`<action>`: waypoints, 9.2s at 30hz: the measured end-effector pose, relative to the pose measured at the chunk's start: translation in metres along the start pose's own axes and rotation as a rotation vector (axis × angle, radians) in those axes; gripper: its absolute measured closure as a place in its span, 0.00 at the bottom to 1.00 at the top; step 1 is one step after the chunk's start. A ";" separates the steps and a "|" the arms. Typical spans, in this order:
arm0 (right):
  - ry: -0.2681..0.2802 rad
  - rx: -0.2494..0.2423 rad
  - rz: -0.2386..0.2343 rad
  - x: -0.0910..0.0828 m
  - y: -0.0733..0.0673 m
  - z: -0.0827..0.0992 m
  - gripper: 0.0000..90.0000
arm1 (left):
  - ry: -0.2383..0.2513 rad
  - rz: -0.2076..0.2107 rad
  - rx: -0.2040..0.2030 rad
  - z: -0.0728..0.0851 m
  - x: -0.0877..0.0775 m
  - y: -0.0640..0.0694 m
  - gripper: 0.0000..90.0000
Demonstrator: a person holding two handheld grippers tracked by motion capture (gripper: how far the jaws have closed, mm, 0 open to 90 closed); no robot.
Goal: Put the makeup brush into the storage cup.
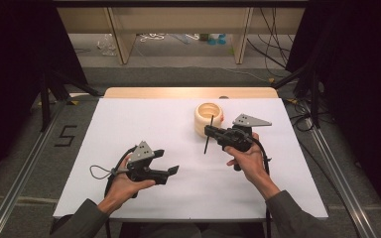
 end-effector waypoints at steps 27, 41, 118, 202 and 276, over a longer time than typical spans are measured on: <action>-0.025 0.058 0.060 0.004 0.026 -0.007 0.95 | 0.004 -0.006 -0.013 -0.003 -0.001 -0.002 0.21; -0.005 -0.005 0.088 0.007 0.027 -0.036 0.95 | 0.001 -0.005 -0.030 -0.002 0.000 -0.001 0.21; 0.049 0.051 0.236 0.034 0.084 -0.093 0.94 | 0.005 -0.021 -0.027 -0.002 -0.001 -0.009 0.21; -0.038 0.068 0.371 0.041 0.098 -0.071 0.29 | 0.004 -0.015 -0.053 -0.002 -0.002 -0.007 0.21; -0.053 -0.026 0.226 -0.008 0.018 -0.019 0.22 | 0.018 -0.018 -0.059 -0.003 -0.003 -0.009 0.21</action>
Point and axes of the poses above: each handheld gripper's, and its own axes: x roughly forward along the jaws, z roughly out of its underside, y roughly to its right, the point moved 8 cm from there along x, roughly forward along the jaws, and after that the axes turned 11 degrees about x, right-handed, at the moved point
